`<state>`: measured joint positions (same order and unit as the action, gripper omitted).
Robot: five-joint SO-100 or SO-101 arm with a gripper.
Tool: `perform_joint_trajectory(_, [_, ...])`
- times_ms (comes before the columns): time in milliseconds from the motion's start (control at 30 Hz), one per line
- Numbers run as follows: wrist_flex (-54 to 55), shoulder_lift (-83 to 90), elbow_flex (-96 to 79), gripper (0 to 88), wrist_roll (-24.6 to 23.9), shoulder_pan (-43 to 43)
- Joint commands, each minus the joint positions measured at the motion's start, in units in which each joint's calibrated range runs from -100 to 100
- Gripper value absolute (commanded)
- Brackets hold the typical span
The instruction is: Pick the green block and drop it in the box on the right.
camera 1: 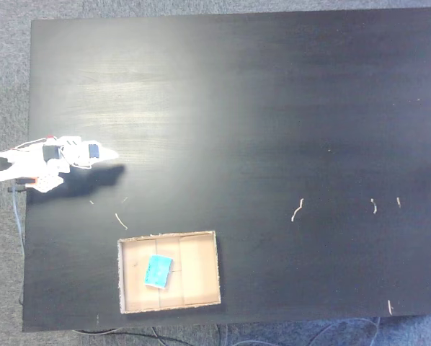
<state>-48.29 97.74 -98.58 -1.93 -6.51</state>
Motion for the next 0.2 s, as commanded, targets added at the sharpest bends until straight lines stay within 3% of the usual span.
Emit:
perform_joint_trajectory(0, [0.56, 0.31, -1.33, 0.1, -0.20, 0.38])
perform_joint_trajectory(167, [0.56, 0.31, -1.33, 0.1, -0.20, 0.38])
